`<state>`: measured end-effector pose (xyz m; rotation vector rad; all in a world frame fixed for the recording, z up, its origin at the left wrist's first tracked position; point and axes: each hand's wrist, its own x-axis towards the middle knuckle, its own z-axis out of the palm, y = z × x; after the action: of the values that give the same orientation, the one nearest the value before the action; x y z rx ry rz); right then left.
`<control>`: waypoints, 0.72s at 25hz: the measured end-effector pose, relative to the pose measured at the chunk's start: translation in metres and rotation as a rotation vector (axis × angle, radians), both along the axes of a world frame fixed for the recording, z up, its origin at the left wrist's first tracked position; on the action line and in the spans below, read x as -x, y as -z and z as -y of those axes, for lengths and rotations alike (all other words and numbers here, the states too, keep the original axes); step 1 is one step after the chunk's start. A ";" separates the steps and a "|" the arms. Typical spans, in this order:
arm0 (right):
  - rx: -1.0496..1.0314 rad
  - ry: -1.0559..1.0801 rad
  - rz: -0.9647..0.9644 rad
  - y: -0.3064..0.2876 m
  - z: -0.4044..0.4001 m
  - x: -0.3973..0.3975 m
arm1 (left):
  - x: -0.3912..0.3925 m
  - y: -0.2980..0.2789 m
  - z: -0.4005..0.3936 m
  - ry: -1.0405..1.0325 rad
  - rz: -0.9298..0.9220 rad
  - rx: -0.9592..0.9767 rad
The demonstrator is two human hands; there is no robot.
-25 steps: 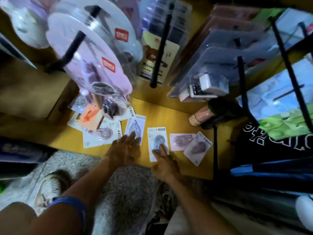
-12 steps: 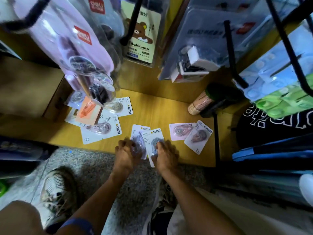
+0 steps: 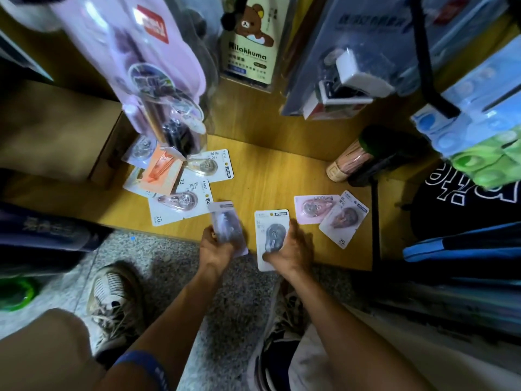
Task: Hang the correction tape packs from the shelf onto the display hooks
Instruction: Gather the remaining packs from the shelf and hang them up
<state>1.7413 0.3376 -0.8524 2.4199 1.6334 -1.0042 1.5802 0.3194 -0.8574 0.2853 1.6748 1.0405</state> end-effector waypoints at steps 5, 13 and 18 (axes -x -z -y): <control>-0.028 0.396 -0.631 -0.012 0.005 0.016 | 0.005 -0.016 0.003 0.010 0.228 0.160; 0.047 0.152 -0.625 -0.025 -0.013 -0.017 | -0.001 -0.025 0.000 0.093 0.141 0.029; 0.175 0.036 0.172 -0.020 -0.046 -0.090 | 0.007 -0.022 0.007 0.079 0.151 0.019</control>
<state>1.8312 0.3840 -0.8322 2.3551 1.3907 -0.8751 1.5734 0.3126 -0.8351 0.2527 1.5255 0.9630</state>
